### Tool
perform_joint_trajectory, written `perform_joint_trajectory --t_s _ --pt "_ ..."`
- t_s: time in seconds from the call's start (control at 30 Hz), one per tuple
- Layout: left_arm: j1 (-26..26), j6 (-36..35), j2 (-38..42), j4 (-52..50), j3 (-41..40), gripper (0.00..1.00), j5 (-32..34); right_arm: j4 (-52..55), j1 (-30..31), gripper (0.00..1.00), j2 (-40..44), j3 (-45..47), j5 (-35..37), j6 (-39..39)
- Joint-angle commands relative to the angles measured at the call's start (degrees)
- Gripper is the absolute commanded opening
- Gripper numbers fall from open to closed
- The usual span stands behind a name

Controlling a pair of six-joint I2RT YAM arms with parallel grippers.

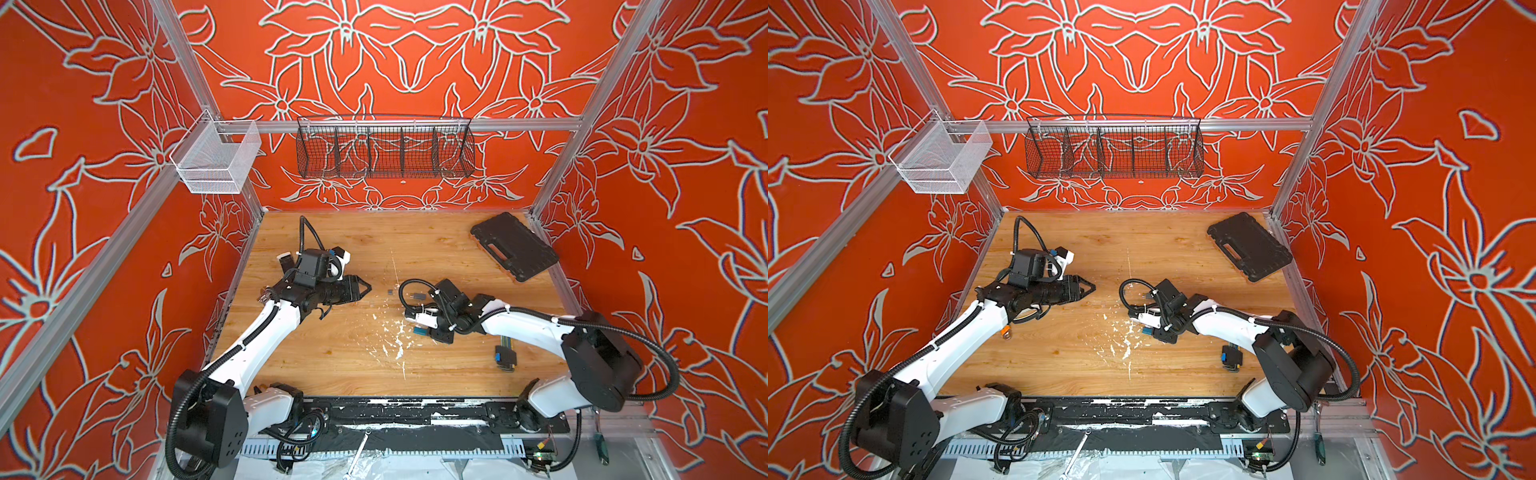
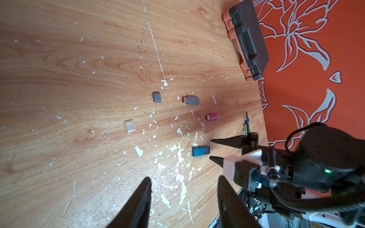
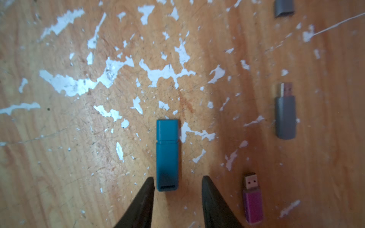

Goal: Close the usb drive cover
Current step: Place the USB drive at the center of the board, then pick up the cover from the center of the board.

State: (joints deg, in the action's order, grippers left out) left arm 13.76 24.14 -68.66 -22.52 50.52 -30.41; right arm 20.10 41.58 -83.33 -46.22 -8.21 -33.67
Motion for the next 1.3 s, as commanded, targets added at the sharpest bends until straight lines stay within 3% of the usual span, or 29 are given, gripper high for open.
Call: perform_joint_trajectory --t_s 0.0,0.13,0.33,0.43,0.57,0.8,0.93,1.07,1.27 --pt "-0.22 -2.28 -1.31 -1.99 3.23 0.52 0.19 -2.87 -0.28 0.48 6.67 -1.03 0.03 0.82" --pt "-0.22 -4.22 -7.08 -2.74 7.61 0.52 -0.9 -4.03 -1.66 0.5 8.0 -3.39 -1.42 -1.13" --pt "-0.67 -8.35 -17.5 -6.78 17.0 0.52 -1.35 -0.74 -3.09 0.49 -1.9 -13.51 -1.46 -3.06" --pt "-3.23 -5.37 -20.02 -3.92 17.62 0.52 -4.68 -0.53 -3.32 0.48 -8.15 -19.97 -1.18 -1.97" --pt "-7.69 -1.89 -22.52 -2.77 17.08 0.51 -7.15 -0.3 -3.04 0.46 -15.59 -26.81 -7.87 -3.13" --pt "-12.97 1.23 -16.85 -0.81 9.7 0.51 -8.86 0.29 0.22 0.45 -25.67 -33.52 -11.21 -9.84" --pt "-16.27 1.08 -17.28 0.25 10.16 0.51 -10.13 0.11 0.44 0.45 -30.78 -38.31 -15.23 -11.75" --pt "-19.24 0.91 -19.6 -1.3 12.39 0.51 -13.75 3.13 1.73 0.44 -36.15 -44.72 -15.4 -11.9" --pt "-21.19 -2.12 -18.55 -4.24 11.88 0.51 -13.55 6.97 2.54 0.42 -40.83 -49.06 -15.74 -12.45"
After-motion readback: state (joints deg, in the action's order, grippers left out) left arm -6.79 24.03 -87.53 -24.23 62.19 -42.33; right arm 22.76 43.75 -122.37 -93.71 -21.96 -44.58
